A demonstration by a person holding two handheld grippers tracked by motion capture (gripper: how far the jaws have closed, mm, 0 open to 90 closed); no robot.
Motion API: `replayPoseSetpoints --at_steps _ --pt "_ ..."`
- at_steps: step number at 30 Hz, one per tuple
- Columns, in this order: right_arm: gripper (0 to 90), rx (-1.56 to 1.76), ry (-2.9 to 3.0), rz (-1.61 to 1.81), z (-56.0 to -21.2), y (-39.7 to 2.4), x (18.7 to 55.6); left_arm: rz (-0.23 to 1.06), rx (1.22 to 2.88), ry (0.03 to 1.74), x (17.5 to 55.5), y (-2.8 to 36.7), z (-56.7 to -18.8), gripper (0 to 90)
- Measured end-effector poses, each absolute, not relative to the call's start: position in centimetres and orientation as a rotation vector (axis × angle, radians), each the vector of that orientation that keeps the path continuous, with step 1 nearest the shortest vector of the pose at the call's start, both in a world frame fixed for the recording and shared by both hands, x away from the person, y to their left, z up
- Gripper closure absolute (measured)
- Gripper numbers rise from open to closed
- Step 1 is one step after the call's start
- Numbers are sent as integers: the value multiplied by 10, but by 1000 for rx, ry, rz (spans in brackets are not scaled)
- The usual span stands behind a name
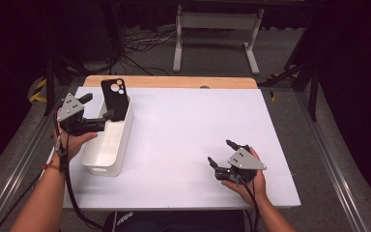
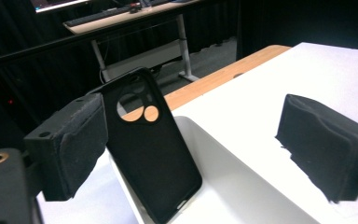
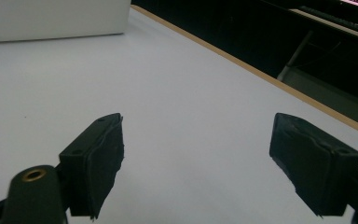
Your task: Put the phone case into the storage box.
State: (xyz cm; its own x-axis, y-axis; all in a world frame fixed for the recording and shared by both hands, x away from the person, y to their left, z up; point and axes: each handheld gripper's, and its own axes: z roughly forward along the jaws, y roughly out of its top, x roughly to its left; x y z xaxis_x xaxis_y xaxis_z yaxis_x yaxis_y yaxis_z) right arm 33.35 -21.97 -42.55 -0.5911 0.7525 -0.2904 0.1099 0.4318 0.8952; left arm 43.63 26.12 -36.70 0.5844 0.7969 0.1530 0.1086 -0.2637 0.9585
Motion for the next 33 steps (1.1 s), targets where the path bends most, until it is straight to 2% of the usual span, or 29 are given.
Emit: replayPoseSetpoints --at_steps 33 --pt "184 716 1987 1149 -426 -219 328 790 1720 645 390 252 -367 68"
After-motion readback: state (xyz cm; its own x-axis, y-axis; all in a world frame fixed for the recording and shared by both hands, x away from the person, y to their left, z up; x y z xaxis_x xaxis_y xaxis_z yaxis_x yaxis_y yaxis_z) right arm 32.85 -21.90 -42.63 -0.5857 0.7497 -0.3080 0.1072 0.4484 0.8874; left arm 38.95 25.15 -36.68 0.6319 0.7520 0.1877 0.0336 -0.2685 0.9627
